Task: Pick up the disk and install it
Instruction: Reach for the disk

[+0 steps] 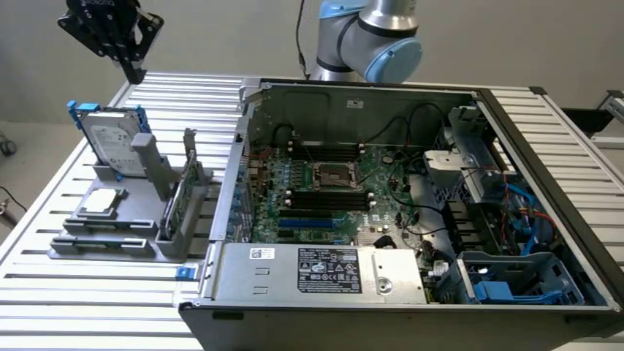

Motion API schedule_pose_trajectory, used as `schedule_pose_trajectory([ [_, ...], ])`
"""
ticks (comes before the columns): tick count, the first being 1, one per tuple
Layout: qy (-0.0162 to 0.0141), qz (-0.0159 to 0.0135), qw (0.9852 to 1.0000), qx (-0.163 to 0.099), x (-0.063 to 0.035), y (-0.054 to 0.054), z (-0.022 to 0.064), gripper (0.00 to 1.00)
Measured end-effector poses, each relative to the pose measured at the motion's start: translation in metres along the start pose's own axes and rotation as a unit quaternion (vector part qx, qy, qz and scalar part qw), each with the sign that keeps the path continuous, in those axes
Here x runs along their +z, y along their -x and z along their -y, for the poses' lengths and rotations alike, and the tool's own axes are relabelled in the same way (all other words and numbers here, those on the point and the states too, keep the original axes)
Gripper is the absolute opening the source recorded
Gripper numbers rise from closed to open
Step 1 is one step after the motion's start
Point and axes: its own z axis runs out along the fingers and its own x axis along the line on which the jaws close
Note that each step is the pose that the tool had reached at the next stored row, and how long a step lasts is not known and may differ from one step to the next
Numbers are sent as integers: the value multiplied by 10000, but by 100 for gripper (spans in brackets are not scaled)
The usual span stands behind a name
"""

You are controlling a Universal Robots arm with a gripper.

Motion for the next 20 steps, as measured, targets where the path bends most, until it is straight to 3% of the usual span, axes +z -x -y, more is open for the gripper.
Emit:
schedule_pose_trajectory([
  [17, -3, 0, 10000, 0, 41, -781, -109, 11],
  [20, -11, 0, 10000, -8, 47, -872, -135, 11],
])
